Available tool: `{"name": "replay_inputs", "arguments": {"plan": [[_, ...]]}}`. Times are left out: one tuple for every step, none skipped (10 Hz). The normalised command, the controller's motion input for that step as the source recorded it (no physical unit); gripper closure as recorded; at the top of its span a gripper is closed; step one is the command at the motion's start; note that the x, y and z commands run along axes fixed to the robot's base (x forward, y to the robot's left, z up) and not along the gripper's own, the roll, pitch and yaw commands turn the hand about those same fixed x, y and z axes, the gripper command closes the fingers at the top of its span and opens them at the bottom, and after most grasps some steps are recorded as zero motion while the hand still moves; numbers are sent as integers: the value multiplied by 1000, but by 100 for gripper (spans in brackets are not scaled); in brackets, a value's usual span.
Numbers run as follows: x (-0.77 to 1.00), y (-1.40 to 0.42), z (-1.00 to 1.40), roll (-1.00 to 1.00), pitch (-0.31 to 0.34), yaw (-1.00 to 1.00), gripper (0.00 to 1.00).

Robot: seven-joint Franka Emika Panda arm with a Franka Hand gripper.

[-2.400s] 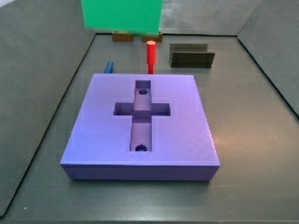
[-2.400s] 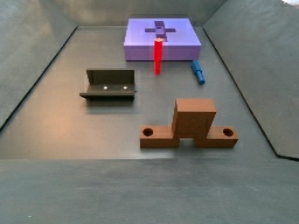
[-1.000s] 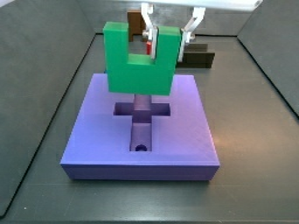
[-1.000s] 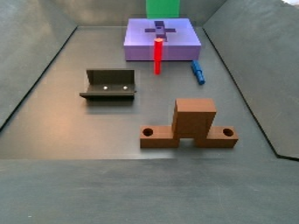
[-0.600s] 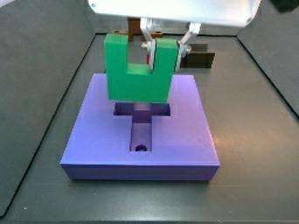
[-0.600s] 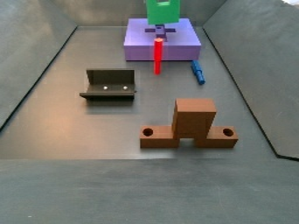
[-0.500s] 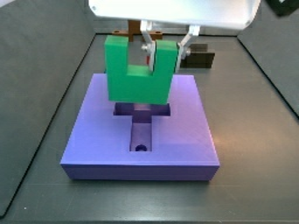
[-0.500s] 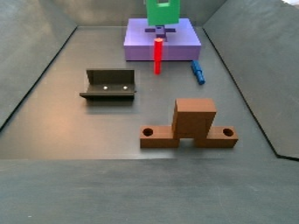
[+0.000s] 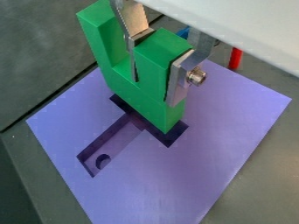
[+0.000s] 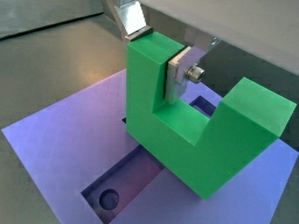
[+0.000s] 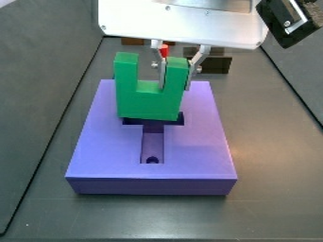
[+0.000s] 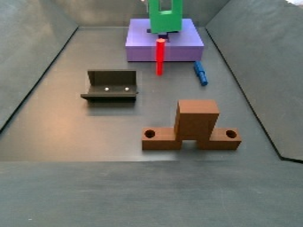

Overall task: Pick up the green object. Move up. Place the green object on the fixture. Regrasp the green object. Move to above the board. Insert the green object.
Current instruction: Insert the green object.

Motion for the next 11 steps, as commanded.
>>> {"name": "replay_inputs", "arguments": {"plan": [[29,-34,-206,147,0,37,100],[80,-89,-229,176,0,31,100],[-54,-377,-277,93,-20,206,100],[37,-380,-309,0,0,23,100],[194,-171,-303,99,0,0,100],[223,-17,-291,197,17,0,100],[331,0,-280,189,69,-51,100],[406,49,-377,146,136,-294,100],[317,120,-431,30,131,-289,100],[69,114,-583,-43,29,-146,100],[-26,63,-683,-179,-29,-46,100]]}}
